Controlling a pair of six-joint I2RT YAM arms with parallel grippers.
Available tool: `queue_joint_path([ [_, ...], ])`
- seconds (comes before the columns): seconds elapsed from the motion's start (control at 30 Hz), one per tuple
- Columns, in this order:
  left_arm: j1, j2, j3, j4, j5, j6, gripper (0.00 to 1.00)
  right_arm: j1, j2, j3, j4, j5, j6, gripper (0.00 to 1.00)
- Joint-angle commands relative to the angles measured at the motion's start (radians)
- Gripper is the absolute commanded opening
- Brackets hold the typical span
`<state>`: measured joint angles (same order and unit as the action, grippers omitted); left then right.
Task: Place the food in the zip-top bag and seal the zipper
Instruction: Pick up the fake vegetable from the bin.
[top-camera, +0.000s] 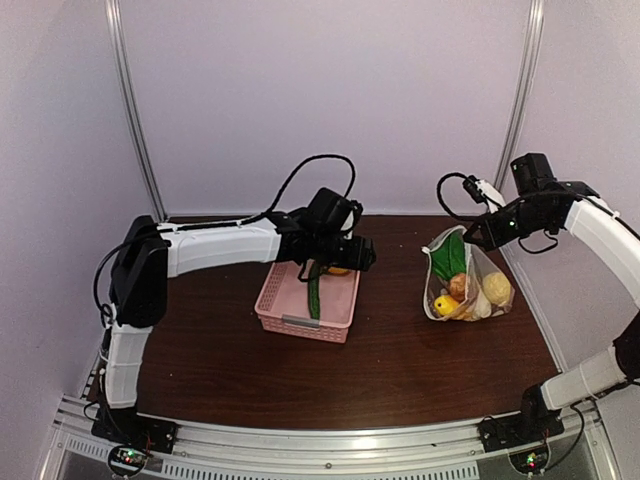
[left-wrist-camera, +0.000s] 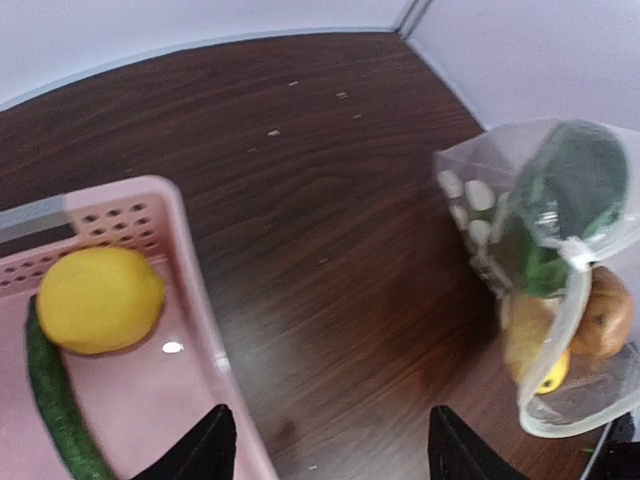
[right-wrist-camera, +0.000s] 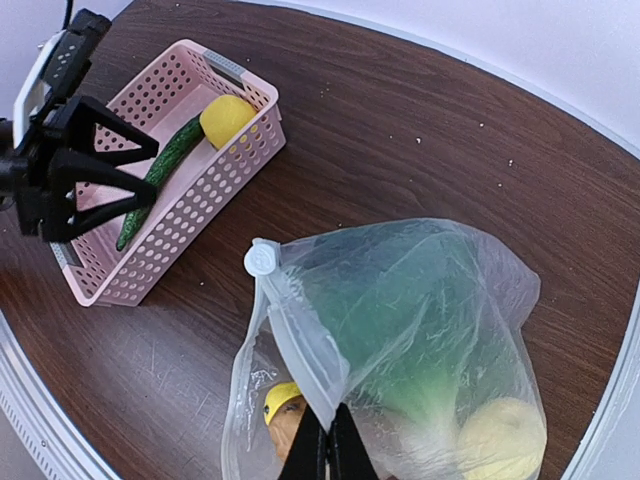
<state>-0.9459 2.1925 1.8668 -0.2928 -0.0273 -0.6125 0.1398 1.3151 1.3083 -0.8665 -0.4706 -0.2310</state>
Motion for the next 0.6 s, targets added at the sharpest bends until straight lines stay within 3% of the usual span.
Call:
queue_joint_path([
  [0.0, 0.104, -0.042, -0.100, -0.141, -0.064, -0.015, 0.66, 0.004, -0.001, 0.012, 0.028, -0.042, 0.010, 0.00],
  [0.33, 0.180, 0.008, -0.139, -0.199, -0.059, -0.011, 0.66, 0.004, -0.011, 0.036, -0.018, -0.086, 0.004, 0.00],
  [0.57, 0.201, 0.068, -0.093, -0.217, -0.055, -0.022, 0.57, 0.004, -0.027, 0.037, -0.027, -0.077, 0.007, 0.00],
])
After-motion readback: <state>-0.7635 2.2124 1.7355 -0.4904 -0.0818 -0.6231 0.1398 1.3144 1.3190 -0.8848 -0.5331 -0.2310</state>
